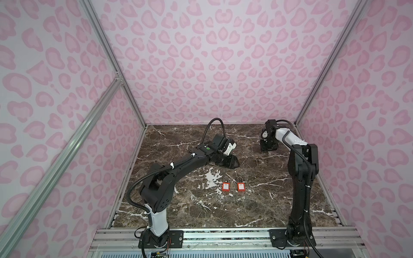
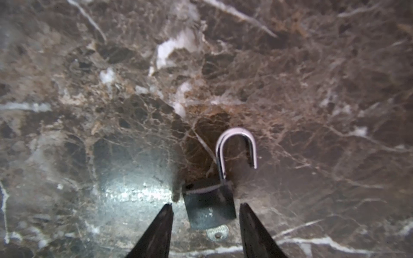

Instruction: Lock with the key

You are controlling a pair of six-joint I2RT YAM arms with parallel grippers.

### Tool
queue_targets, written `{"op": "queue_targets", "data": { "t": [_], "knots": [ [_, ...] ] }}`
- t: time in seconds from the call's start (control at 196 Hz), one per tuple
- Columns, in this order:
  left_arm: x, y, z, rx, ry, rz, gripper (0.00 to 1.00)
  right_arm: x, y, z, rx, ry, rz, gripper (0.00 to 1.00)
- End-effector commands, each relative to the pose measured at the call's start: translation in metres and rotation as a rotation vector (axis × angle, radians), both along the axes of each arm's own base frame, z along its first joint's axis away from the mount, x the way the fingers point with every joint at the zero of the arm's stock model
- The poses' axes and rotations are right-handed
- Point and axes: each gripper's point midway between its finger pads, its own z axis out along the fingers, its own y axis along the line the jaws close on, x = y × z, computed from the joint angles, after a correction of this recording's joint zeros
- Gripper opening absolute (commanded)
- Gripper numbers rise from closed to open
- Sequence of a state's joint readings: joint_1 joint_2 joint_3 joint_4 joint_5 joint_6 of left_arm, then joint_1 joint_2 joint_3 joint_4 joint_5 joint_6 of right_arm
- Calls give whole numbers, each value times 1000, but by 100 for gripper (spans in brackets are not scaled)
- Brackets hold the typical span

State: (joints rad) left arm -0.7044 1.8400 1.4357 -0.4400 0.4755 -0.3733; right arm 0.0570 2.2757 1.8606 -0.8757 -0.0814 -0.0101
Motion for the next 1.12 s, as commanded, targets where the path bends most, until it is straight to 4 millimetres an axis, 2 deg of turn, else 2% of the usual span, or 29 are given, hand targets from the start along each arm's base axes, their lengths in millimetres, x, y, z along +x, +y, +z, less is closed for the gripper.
{"op": "queue_targets", "data": {
  "t": [0.0, 0.265, 0.494, 0.525, 0.637, 1.116],
  "knots": [
    [1, -3, 12, -32, -19, -3, 58, -7, 2, -8, 16, 36, -13, 48],
    [2, -4, 12, -31, -17, -5, 58, -9, 7, -10, 8, 39, -5, 40],
    [2, -3, 13, -30, -20, -4, 58, -6, 5, -11, 9, 28, -54, 43],
    [2, -3, 13, -31, -20, -4, 58, -8, 6, -20, 12, 48, -61, 44],
    [1, -3, 13, -29, -18, -6, 58, -6, 8, -22, 32, 34, -80, 50],
    [4, -4, 22, -45, -25, 0, 58, -2, 15, -27, 85, 5, -153, 50]
  ]
}}
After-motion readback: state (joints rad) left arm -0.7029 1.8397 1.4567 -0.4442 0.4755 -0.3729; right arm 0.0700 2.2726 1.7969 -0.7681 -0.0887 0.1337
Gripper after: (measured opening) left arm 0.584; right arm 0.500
